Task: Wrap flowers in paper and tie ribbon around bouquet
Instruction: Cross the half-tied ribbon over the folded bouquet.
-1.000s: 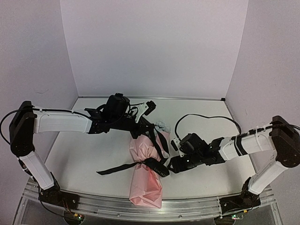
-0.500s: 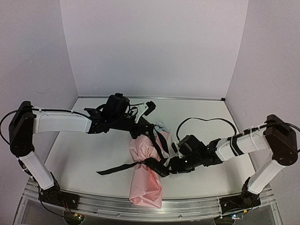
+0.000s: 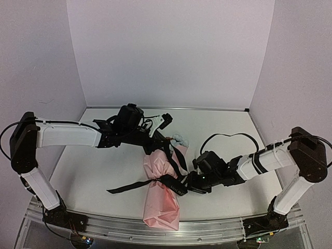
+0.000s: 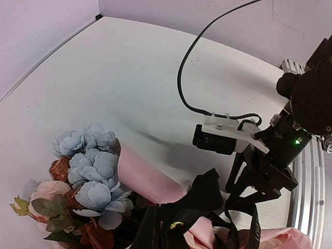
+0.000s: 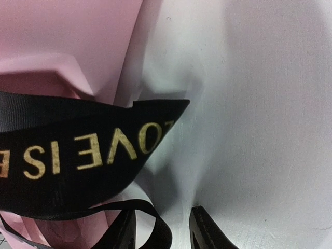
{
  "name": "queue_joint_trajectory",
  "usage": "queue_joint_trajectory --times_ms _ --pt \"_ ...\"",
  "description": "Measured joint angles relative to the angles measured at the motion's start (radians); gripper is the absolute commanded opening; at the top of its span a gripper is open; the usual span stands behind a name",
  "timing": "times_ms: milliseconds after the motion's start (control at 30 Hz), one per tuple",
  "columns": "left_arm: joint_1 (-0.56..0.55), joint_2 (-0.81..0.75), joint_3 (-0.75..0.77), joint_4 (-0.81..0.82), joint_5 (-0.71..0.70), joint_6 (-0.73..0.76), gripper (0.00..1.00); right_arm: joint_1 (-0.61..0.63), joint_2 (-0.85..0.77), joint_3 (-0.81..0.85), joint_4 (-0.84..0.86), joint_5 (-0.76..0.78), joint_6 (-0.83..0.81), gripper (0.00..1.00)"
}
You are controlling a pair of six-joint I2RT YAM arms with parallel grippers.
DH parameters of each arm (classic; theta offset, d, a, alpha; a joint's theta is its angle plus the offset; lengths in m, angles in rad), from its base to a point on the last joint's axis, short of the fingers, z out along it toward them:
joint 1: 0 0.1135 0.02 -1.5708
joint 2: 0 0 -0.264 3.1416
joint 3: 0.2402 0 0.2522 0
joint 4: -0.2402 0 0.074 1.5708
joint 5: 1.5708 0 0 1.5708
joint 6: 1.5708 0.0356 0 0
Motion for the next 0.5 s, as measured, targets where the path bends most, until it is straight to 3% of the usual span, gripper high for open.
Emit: queue_joint_trajectory --times_ms 267,500 --pt "0.0 -0.012 0.0 0.0 0.0 0.001 0.0 0.023 -0.001 -0.017 0.026 0.009 0.093 0.24" --pt "0.0 -0.013 0.001 -0.031 0.0 -0.003 0.0 0.031 -0.002 -0.031 0.029 0.018 0.134 0.0"
